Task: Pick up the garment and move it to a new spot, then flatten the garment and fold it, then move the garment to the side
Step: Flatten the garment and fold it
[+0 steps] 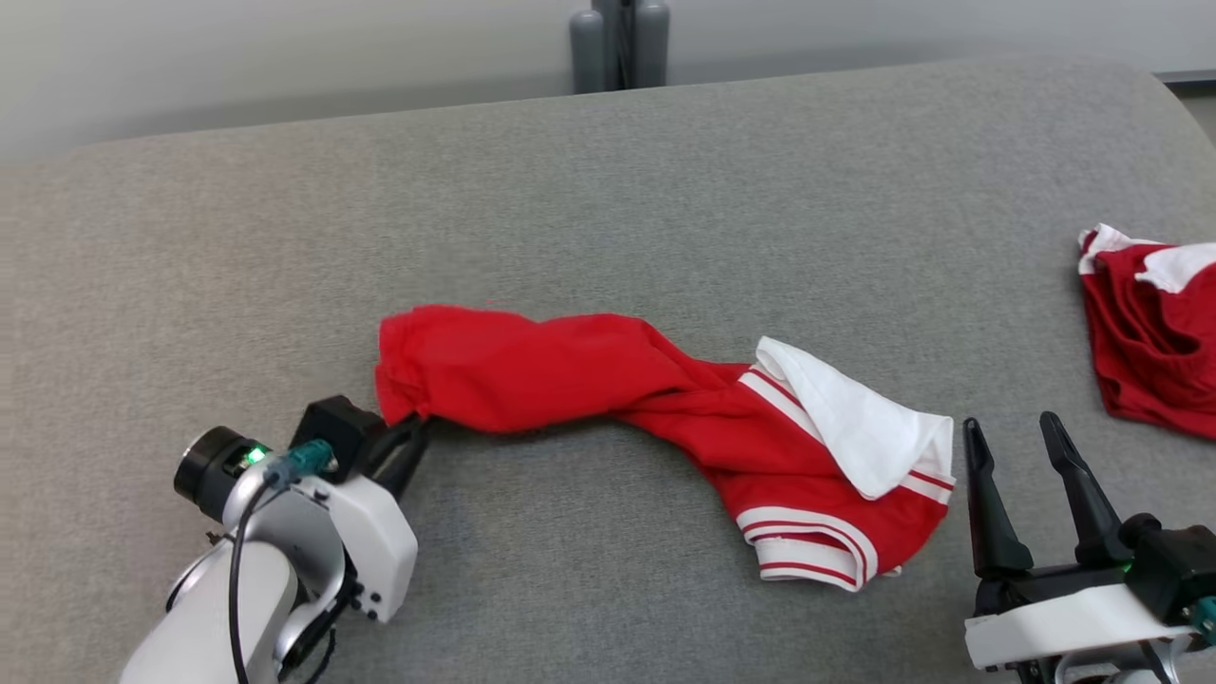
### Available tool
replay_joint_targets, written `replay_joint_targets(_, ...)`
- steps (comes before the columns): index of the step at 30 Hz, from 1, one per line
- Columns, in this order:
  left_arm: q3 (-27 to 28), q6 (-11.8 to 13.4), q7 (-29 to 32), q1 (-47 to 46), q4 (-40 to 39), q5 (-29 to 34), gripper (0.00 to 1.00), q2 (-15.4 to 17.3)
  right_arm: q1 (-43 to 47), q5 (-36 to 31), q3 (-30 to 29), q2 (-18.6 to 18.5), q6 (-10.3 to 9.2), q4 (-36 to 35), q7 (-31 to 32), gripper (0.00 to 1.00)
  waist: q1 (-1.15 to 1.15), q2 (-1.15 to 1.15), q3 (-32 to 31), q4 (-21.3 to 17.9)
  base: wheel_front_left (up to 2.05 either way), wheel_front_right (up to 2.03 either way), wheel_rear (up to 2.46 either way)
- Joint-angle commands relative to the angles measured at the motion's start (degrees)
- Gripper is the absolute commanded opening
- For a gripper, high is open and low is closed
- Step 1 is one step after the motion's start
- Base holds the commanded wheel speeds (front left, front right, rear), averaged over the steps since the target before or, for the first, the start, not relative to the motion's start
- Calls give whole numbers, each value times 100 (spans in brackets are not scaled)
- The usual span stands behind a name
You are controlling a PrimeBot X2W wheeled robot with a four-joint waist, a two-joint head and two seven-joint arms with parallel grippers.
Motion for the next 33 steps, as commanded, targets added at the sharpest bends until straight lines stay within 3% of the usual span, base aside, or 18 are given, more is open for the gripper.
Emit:
replay_joint_targets(1,-31,-7,139,133,-315,-24,0,156,35,-1,-54,-3,3,-5,-35,100,0,0,-34,116,0,0,0)
replay_joint_targets(9,18,149,1586,1124,-3335,-522,0,1113,87,32,-129,34,4,8,-51,100,0,0,-104,415,0,0,0)
replay_joint_targets(17,435,466,2397,1292,-4873,-924,0,1686,2,73,-66,70,4,40,-58,100,0,0,-59,379,0,0,0)
replay_joint_targets(20,633,544,2464,1133,-4619,-1183,0,1624,-74,124,-6,82,4,81,-62,100,0,0,0,266,0,0,0)
replay_joint_targets(28,824,358,2082,350,-2010,-1857,0,847,-266,194,170,117,4,180,-79,100,0,0,243,-190,0,0,0)
replay_joint_targets(29,834,272,1791,-51,-1157,-1850,0,589,-315,197,161,115,3,186,-82,100,0,0,339,-264,0,0,0)
replay_joint_targets(30,841,245,1685,-186,-897,-1864,0,488,-323,199,145,111,4,189,-83,100,0,0,365,-276,0,0,0)
replay_joint_targets(31,836,160,1279,-614,48,-1900,9,166,-359,207,142,102,3,185,-79,100,0,0,456,-309,0,0,0)
replay_joint_targets(32,848,183,648,-871,762,-1730,100,-57,-432,199,133,100,4,172,-78,100,0,0,506,-300,0,0,0)
replay_joint_targets(33,848,207,454,-920,868,-1628,100,-73,-447,184,137,98,4,154,-78,100,0,0,509,-286,0,0,0)
